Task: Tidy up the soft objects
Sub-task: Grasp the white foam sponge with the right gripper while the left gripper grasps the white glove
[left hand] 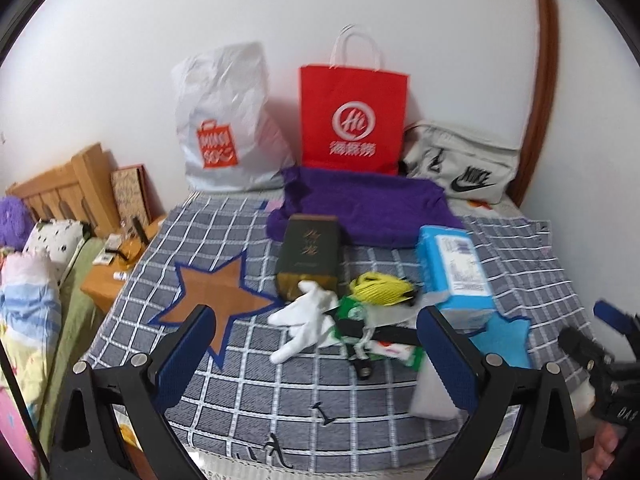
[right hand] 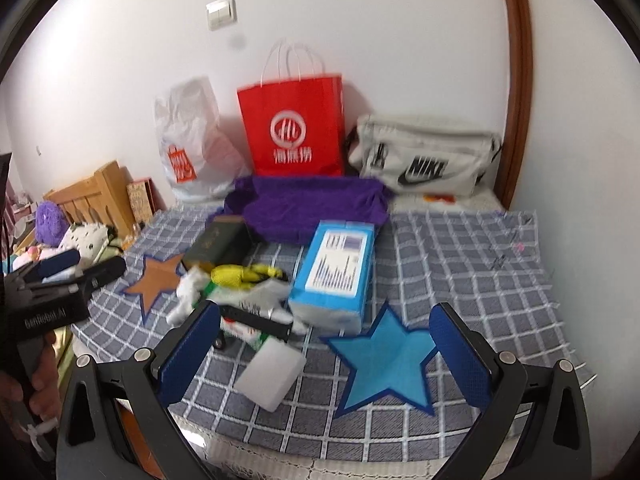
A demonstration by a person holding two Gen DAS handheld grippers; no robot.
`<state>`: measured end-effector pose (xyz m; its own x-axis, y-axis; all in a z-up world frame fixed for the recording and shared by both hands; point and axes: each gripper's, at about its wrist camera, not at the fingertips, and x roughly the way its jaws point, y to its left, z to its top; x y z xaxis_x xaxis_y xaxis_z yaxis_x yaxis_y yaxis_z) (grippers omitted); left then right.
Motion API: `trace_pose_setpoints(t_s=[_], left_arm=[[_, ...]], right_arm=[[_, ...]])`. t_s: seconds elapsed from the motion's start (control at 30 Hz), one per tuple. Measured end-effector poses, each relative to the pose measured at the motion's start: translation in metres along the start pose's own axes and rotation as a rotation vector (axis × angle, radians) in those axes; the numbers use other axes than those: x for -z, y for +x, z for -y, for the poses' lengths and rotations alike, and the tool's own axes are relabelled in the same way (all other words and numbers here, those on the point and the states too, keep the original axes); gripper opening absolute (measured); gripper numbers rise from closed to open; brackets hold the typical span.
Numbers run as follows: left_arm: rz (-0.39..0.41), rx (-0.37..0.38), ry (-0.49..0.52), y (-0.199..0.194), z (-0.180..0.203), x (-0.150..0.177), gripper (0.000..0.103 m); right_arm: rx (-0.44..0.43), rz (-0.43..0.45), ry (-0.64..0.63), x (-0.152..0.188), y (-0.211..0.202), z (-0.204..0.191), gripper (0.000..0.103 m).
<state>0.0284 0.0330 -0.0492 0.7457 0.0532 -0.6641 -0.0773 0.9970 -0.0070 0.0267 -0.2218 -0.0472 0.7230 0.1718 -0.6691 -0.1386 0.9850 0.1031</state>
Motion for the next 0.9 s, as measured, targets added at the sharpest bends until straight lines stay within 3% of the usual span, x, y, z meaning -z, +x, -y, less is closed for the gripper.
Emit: trace_pose_setpoints(t_s=[0.2, 0.4, 0.57, 0.7, 0.77, 0.83, 0.9], left_arm=[[-0.067, -0.054, -0.037, 0.038, -0.021, 0.010, 0.102], [-0.094, -0.058, -0.058, 0.057, -0.035, 0.016, 0.102], [-0.099, -0.045, -0.062, 0.071, -0.041, 0.018, 0.102], [-0.112, -0.028, -0.059, 0.084, -0.045, 0.023, 0.102], [-0.128, -0.019, -0.052, 0.092, -0.047, 0.026, 0.102], [-0.144, -0.011, -0.041, 0.102, -0.049, 0.030, 0.102], [-0.153, -0.006, -0.039, 0.109, -0.052, 0.034, 0.101]], right_arm=[[-0.017, -0.125, -0.025, 0.028, 0.053, -0.011, 0.103], [-0.065, -0.217, -0.009, 0.052, 0.095, -0.026, 0.103], [-0.085, -0.269, 0.019, 0.066, 0.119, -0.041, 0.103], [-0.042, -0.279, -0.006, 0.072, 0.134, -0.056, 0.103], [-0.009, -0.287, -0.021, 0.077, 0.141, -0.059, 0.099], [-0.001, -0.307, -0.023, 0.081, 0.149, -0.055, 0.087], [-0.040, -0.292, -0.023, 0.081, 0.146, -0.048, 0.086]])
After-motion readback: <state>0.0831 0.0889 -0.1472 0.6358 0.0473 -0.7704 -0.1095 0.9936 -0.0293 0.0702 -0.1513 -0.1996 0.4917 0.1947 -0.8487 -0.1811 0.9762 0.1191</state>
